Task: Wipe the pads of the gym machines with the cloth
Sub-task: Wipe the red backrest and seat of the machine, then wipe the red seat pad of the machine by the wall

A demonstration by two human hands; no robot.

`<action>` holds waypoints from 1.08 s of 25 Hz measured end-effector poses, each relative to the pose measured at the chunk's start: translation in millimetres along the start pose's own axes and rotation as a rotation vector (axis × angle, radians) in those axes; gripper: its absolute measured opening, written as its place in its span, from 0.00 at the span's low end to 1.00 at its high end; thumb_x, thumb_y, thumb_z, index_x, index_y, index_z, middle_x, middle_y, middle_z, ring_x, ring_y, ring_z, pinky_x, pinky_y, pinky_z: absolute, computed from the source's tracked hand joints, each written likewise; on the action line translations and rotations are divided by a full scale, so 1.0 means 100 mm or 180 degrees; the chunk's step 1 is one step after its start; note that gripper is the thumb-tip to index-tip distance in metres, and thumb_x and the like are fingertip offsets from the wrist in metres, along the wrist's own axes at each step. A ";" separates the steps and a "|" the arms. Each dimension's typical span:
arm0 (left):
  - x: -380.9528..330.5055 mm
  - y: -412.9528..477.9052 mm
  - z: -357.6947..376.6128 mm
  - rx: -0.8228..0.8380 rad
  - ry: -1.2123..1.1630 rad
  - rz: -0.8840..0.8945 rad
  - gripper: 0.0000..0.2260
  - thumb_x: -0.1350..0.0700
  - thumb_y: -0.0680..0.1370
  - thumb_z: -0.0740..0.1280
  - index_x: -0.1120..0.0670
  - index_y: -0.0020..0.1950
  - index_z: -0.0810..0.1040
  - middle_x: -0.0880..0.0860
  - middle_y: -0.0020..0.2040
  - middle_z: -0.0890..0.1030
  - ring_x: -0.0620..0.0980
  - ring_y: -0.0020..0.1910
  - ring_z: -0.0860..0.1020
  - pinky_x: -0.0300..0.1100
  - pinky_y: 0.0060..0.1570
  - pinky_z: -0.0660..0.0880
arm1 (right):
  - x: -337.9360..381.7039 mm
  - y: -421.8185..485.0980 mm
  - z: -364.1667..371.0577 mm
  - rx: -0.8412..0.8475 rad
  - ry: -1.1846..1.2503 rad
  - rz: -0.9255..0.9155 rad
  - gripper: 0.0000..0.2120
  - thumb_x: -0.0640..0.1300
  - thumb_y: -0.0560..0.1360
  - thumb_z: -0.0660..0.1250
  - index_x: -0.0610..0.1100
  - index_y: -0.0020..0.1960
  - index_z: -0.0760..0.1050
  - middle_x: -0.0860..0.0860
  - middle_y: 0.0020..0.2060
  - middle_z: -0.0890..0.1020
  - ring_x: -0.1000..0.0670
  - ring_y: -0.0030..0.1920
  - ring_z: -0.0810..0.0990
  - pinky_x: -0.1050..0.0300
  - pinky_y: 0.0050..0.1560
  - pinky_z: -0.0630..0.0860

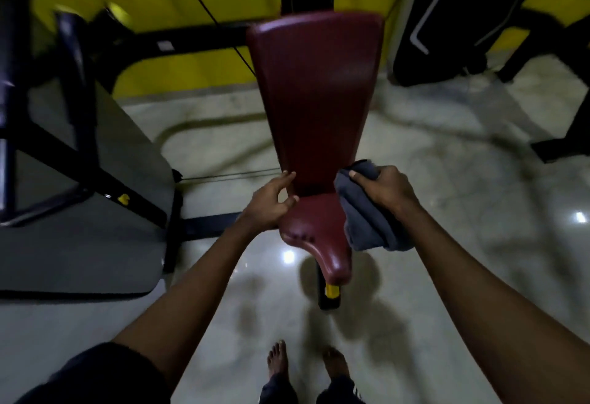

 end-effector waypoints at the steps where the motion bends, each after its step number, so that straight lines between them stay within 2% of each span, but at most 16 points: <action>1: -0.15 -0.05 -0.19 -0.0086 0.0042 0.0031 0.27 0.51 0.80 0.67 0.47 0.78 0.64 0.50 0.79 0.61 0.46 0.77 0.61 0.37 0.72 0.57 | 0.19 0.01 -0.15 -0.0007 -0.0050 -0.0137 0.29 0.69 0.71 0.67 0.45 0.54 0.81 0.44 0.47 0.85 0.42 0.47 0.83 0.50 0.50 0.81; 3: -0.42 -0.13 -0.54 -0.0280 0.0116 0.0075 0.27 0.51 0.80 0.67 0.48 0.78 0.64 0.50 0.78 0.62 0.47 0.77 0.60 0.34 0.70 0.55 | 0.59 0.03 -0.41 -0.0006 -0.0185 -0.0446 0.30 0.71 0.69 0.67 0.45 0.53 0.81 0.46 0.45 0.84 0.43 0.45 0.83 0.51 0.47 0.80; 6: -0.77 -0.40 -1.12 -0.0644 0.0347 -0.0005 0.26 0.52 0.81 0.66 0.49 0.78 0.63 0.52 0.79 0.61 0.49 0.78 0.59 0.40 0.71 0.56 | 1.24 0.01 -0.72 0.0065 -0.0385 -0.0968 0.37 0.78 0.63 0.63 0.45 0.50 0.81 0.45 0.44 0.84 0.43 0.45 0.83 0.49 0.44 0.81; 9: -0.97 -0.72 -1.66 -0.0939 0.0625 -0.0109 0.26 0.49 0.81 0.65 0.48 0.78 0.63 0.53 0.79 0.61 0.52 0.78 0.59 0.46 0.73 0.57 | 1.85 -0.11 -1.01 -0.0027 -0.0550 -0.1295 0.37 0.75 0.66 0.66 0.42 0.52 0.79 0.40 0.50 0.83 0.38 0.50 0.82 0.48 0.46 0.79; 12: -1.11 -1.04 -2.21 -0.1191 0.0807 -0.0185 0.26 0.51 0.80 0.66 0.49 0.77 0.65 0.55 0.78 0.62 0.52 0.77 0.60 0.45 0.73 0.57 | 2.34 -0.23 -1.27 -0.0021 -0.0654 -0.1652 0.35 0.73 0.69 0.67 0.40 0.52 0.78 0.39 0.50 0.82 0.37 0.51 0.81 0.52 0.42 0.73; 15: -1.22 -1.45 -2.72 -0.1494 0.0989 -0.0347 0.26 0.50 0.80 0.67 0.53 0.76 0.67 0.57 0.77 0.65 0.53 0.76 0.62 0.45 0.73 0.58 | 2.78 -0.36 -1.41 -0.0032 -0.0622 -0.1877 0.34 0.72 0.69 0.68 0.39 0.51 0.76 0.38 0.52 0.81 0.36 0.51 0.80 0.52 0.42 0.72; 17: -1.26 -1.78 -2.96 -0.1696 0.1072 -0.0495 0.26 0.48 0.79 0.66 0.54 0.75 0.68 0.58 0.76 0.66 0.53 0.76 0.63 0.44 0.73 0.58 | 3.06 -0.54 -1.41 0.0024 -0.0655 -0.2003 0.34 0.70 0.70 0.69 0.38 0.55 0.75 0.38 0.55 0.80 0.36 0.56 0.79 0.51 0.45 0.74; 19: -1.23 -2.12 -3.16 -0.1846 0.1074 -0.0678 0.28 0.47 0.77 0.67 0.55 0.75 0.69 0.58 0.75 0.67 0.53 0.75 0.64 0.42 0.73 0.58 | 3.31 -0.75 -1.33 0.0096 -0.0707 -0.2180 0.33 0.69 0.71 0.69 0.39 0.53 0.73 0.37 0.56 0.79 0.35 0.57 0.79 0.49 0.48 0.75; 22: -1.14 -2.69 -3.45 -0.2046 0.1189 -0.0986 0.28 0.48 0.78 0.68 0.56 0.75 0.68 0.60 0.75 0.67 0.54 0.75 0.64 0.41 0.73 0.57 | 3.69 -1.06 -1.06 0.0221 -0.0765 -0.2440 0.31 0.70 0.70 0.70 0.40 0.47 0.72 0.38 0.50 0.79 0.37 0.50 0.79 0.51 0.42 0.73; 24: -1.05 -3.13 -3.60 -0.2268 0.1243 -0.1138 0.25 0.54 0.79 0.68 0.57 0.75 0.68 0.60 0.75 0.67 0.55 0.75 0.65 0.40 0.72 0.57 | 3.96 -1.34 -0.84 0.0317 -0.0774 -0.2645 0.32 0.71 0.69 0.70 0.40 0.46 0.72 0.39 0.48 0.78 0.37 0.50 0.80 0.50 0.41 0.73; 27: -0.90 -3.85 -3.81 -0.2573 0.1242 -0.1371 0.26 0.52 0.78 0.69 0.57 0.75 0.69 0.57 0.73 0.70 0.54 0.73 0.68 0.42 0.72 0.60 | 4.37 -1.82 -0.55 0.0440 -0.0789 -0.2964 0.32 0.71 0.69 0.69 0.40 0.46 0.75 0.40 0.44 0.79 0.38 0.47 0.80 0.51 0.40 0.71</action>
Point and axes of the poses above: each hand's wrist, its own y-axis towards the middle knuckle, its own z-axis out of the palm, x = y × z, the point moved 1 cm from there along y, towards the middle knuckle
